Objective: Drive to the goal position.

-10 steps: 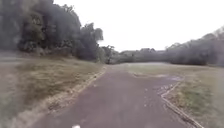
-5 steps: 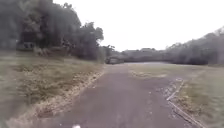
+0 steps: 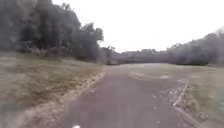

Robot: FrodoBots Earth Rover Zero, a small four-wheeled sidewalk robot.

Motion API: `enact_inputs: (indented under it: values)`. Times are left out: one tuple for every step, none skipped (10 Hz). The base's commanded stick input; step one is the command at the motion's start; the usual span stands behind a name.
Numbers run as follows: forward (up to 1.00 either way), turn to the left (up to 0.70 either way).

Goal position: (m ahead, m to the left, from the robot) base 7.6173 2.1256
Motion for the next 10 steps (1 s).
enact_inputs:
  values:
    - [0.45, -0.18]
    - [0.45, -0.04]
    - [0.45, 0.0]
    - [0.45, 0.0]
    - [0.45, 0.0]
    - [0.45, 0.0]
    - [0.45, 0.0]
    - [0.45, 0.0]
    - [0.45, 0.0]
    - [0.45, -0.02]
